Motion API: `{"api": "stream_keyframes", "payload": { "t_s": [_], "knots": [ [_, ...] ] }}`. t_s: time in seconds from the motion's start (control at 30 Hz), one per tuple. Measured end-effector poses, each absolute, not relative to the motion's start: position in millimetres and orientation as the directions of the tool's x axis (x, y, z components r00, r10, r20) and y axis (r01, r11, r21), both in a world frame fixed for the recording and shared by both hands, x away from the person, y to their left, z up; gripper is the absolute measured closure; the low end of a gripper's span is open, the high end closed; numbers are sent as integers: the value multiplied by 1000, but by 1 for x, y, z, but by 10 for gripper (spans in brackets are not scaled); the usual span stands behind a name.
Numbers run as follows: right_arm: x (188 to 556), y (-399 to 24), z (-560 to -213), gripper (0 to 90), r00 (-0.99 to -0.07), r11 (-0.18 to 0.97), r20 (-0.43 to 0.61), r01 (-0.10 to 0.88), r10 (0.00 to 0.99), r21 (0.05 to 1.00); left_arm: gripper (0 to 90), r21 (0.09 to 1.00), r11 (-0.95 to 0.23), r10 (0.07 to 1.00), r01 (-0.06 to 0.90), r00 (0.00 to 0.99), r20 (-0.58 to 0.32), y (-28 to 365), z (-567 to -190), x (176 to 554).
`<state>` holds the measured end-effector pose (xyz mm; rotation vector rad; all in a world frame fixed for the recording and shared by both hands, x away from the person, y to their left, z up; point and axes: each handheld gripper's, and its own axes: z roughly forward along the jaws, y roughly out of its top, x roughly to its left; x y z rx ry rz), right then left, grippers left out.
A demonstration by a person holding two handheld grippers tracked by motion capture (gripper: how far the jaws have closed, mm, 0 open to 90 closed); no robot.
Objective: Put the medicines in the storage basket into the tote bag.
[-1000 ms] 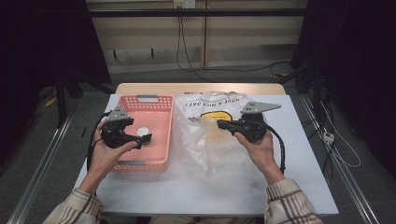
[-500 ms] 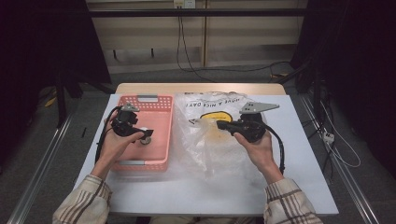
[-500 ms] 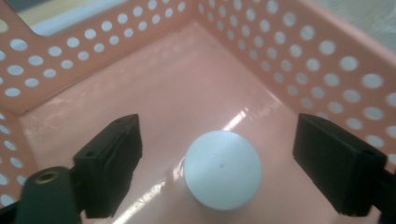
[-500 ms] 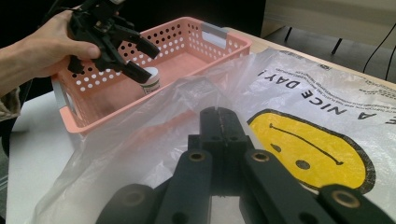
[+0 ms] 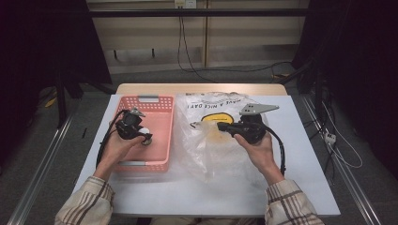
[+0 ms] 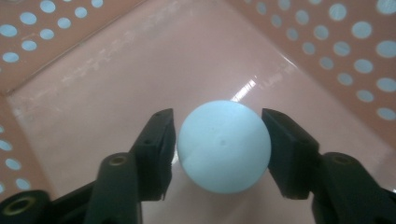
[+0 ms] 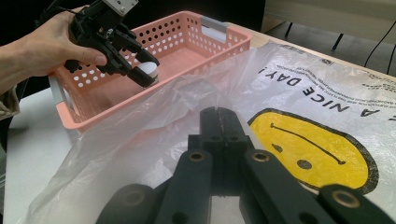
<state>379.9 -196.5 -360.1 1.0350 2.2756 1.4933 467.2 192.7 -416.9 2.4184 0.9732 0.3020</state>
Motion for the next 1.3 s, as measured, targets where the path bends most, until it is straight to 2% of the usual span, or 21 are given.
{"api": "stream_keyframes", "payload": {
  "t_s": [0.03, 0.37, 0.87, 1.27, 1.3],
  "knots": [
    [380, -196, -360, 900, -725, 233, 181, 431, 664, 871, 501, 528, -619, 686, 582, 728, 1, 194, -417, 468],
    [379, -198, -359, 900, -723, 231, 175, 426, 668, 875, 507, 526, -635, 687, 566, 725, 50, 190, -415, 465],
    [381, -202, -359, 900, -718, 222, 176, 424, 674, 878, 509, 639, -562, 699, 525, 715, 27, 204, -396, 459],
    [381, -200, -358, 900, -727, 227, 174, 418, 665, 879, 509, 718, -504, 702, 480, 712, 17, 199, -378, 446],
    [382, -200, -358, 900, -726, 228, 172, 417, 666, 880, 509, 728, -491, 688, 479, 726, -14, 199, -377, 445]
  ]
}}
